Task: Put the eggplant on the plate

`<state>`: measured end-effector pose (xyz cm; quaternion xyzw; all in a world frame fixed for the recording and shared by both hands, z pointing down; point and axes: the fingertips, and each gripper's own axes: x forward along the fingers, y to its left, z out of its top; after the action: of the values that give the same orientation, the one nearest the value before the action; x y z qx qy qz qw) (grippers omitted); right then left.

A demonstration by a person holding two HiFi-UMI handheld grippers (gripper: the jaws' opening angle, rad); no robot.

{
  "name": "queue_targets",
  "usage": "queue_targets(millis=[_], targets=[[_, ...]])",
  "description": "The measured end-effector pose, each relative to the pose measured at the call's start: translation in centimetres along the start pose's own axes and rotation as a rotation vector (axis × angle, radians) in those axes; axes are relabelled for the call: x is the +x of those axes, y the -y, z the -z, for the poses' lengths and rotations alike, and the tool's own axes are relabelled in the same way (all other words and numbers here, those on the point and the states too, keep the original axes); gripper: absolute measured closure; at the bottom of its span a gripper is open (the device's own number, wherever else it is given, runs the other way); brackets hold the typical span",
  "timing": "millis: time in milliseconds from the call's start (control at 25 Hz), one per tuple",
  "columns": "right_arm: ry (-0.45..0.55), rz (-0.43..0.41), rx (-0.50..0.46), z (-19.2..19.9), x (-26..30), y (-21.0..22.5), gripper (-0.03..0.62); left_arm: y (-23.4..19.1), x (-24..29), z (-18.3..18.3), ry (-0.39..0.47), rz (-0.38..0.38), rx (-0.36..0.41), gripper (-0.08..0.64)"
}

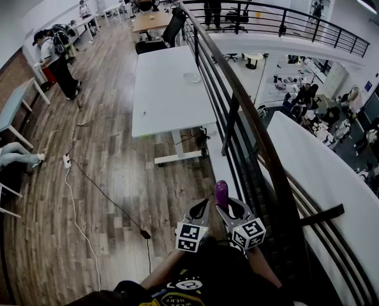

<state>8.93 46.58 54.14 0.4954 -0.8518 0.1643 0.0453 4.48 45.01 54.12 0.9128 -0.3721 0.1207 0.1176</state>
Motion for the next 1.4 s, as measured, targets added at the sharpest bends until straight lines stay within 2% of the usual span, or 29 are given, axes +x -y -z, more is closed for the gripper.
queue_targets(millis=[640,1080,1240,1400], targets=[[0.008,-0.017,-0.001,0.0,-0.3,0.1,0.413,0.5,0.3,0.1,-0.015,-0.004,0.006,0.555],[0.000,-0.045,0.035,0.9,-1.4,2.3,0.413,2.4,1.1,0.7,-0.025,-0.033,0.017,0.555],[-0.023,-0.035,0.059,1.7,0.4,3.7,0.413,1.1,3.1,1.6,-0.057,-0.016,0.006,0.555],[-0.034,-0.003,0.068,1.1,3.4,5.9,0.413,-2.5,5.4,0.9,-0.054,-0.015,-0.020,0.555]])
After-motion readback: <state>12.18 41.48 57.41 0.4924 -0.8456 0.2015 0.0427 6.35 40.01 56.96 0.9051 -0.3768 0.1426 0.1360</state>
